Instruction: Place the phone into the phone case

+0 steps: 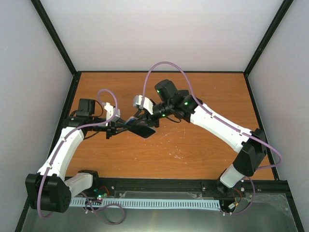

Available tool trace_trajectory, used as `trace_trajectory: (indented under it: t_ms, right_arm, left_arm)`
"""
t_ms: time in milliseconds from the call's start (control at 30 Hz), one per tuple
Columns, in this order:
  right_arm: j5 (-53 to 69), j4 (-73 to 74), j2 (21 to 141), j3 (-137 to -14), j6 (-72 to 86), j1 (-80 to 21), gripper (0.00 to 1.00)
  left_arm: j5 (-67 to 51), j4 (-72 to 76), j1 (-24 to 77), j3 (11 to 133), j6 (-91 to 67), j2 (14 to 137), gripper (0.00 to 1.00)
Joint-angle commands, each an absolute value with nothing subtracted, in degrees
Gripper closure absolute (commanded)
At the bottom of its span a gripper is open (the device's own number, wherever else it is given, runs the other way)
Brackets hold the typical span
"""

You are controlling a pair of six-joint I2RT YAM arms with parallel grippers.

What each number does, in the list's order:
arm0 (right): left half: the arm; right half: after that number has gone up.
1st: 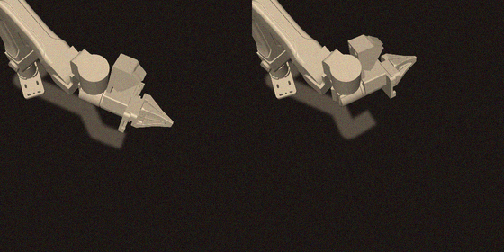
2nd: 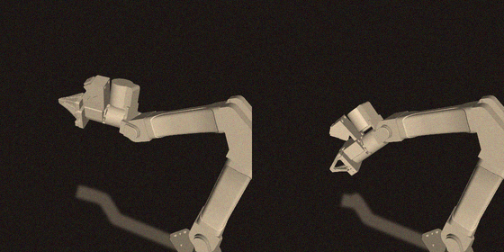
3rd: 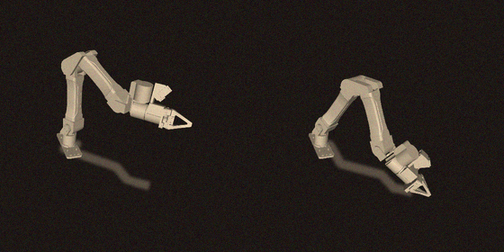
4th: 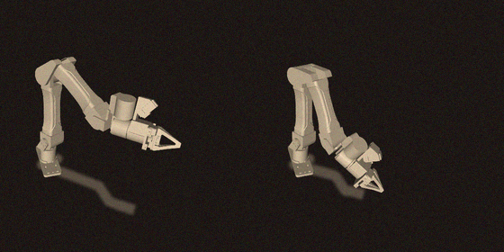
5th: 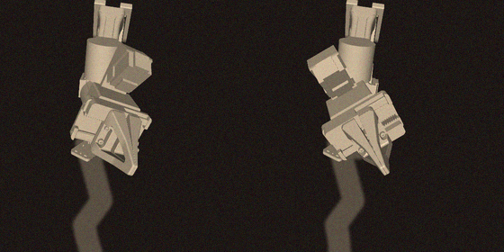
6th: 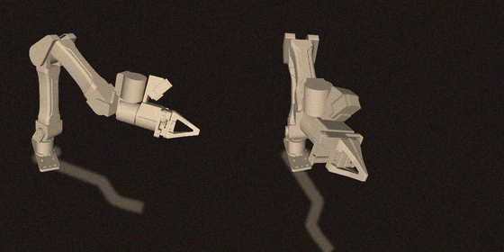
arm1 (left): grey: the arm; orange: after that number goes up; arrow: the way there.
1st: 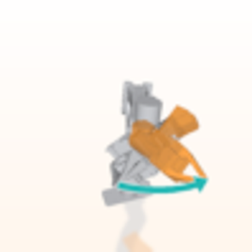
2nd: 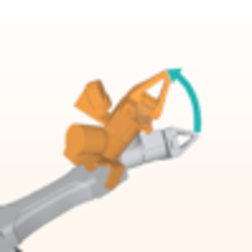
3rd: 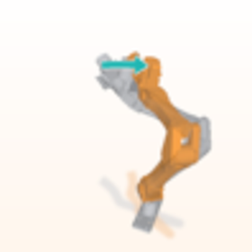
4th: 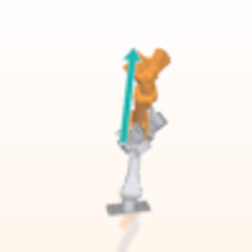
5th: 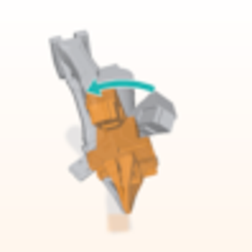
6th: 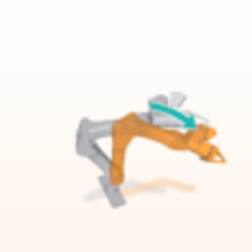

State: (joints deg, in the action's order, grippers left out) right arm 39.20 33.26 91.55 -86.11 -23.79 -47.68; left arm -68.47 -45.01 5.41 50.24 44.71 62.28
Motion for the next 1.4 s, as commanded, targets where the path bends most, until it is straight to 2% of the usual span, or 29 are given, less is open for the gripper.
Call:
trace_trajectory:
  t_ms: [0, 33, 100, 133, 467, 667, 900, 967, 1167, 1367]
  right_arm:
    - [39.1, 32.9, 92.0, -88.0, -24.3, -48.2, 0.70]
    - [39.1, 32.9, 91.9, -88.0, -24.3, -48.2, 0.74]
    - [38.7, 33.1, 91.8, -88.1, -24.4, -48.3, 0.92]
    - [38.3, 33.0, 91.7, -87.9, -24.4, -48.3, 0.97]
    - [34.6, 33.3, 90.2, -87.7, -25.1, -48.3, 0.97]
    - [38.7, 34.1, 90.6, -87.6, -25.4, -48.4, 0.80]
    - [39.3, 33.8, 91.7, -87.5, -25.7, -48.5, 0.77]
    - [40.2, 34.0, 91.7, -87.6, -25.7, -48.5, 0.70]
    - [40.6, 34.0, 92.4, -88.2, -25.3, -48.6, 0.60]
    - [40.2, 34.1, 93.5, -89.1, -25.2, -48.6, 0.59]
  left_arm:
    - [-72.4, -43.7, 5.8, 53.6, 45.4, 61.9, 0.99]
    - [-72.2, -43.7, 5.8, 53.7, 45.5, 61.9, 0.99]
    - [-71.8, -43.5, 5.8, 53.7, 45.4, 62.0, 0.99]
    - [-71.5, -43.2, 5.8, 53.5, 45.3, 62.0, 0.99]
    - [-69.0, -38.4, 5.8, 54.0, 36.9, 65.7, 0.99]
    - [-71.4, -38.8, 5.8, 55.2, 38.0, 67.8, 0.99]
    - [-72.1, -37.6, 5.8, 54.1, 38.8, 65.7, 0.99]
    - [-71.4, -37.7, 5.8, 53.9, 39.1, 65.6, 0.99]
    - [-71.7, -38.3, 5.8, 53.9, 40.3, 65.7, 0.99]
    - [-73.2, -39.7, 5.8, 54.1, 41.8, 65.6, 0.99]
